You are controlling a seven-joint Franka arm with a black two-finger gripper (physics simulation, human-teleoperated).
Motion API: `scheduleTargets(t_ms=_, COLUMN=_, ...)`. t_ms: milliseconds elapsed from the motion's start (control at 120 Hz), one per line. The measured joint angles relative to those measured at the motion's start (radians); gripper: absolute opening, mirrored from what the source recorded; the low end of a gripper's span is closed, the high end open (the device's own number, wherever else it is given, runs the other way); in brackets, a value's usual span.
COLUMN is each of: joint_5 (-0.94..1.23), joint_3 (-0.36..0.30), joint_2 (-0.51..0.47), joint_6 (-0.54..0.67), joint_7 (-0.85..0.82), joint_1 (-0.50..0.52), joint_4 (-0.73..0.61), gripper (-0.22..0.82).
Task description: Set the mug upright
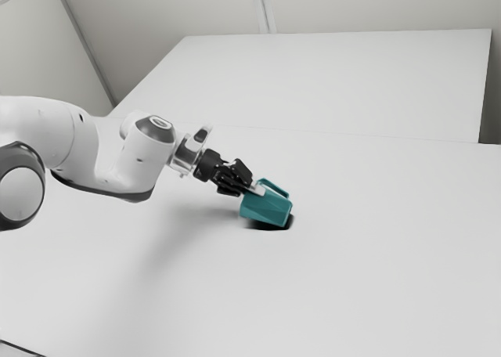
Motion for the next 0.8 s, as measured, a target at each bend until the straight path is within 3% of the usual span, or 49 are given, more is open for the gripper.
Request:
scheduleTargets(t_ms=167, joint_5=0.001, joint_3=-0.006, joint_2=-0.025, joint_6=-0.007, joint_7=0.023, joint_1=-0.006, joint_4=0.000, gripper=-0.14)
scheduleTargets(t_ms=367, joint_5=0.067, joint_3=-0.004, joint_2=-0.143, joint_6=-0.021, joint_7=0.035, joint_1=-0.005, joint_4=-0.001, gripper=-0.16)
scheduleTargets(t_ms=542, joint_5=0.363, joint_3=0.003, joint_2=-0.230, joint_6=-0.022, joint_7=-0.009, joint_1=0.008, joint_4=0.017, gripper=-0.17)
scheduleTargets(t_ms=800, joint_5=0.888, joint_3=-0.002, joint_2=-0.258, joint_6=-0.017, joint_7=-0.194, joint_1=0.001, joint_4=0.074, gripper=-0.17)
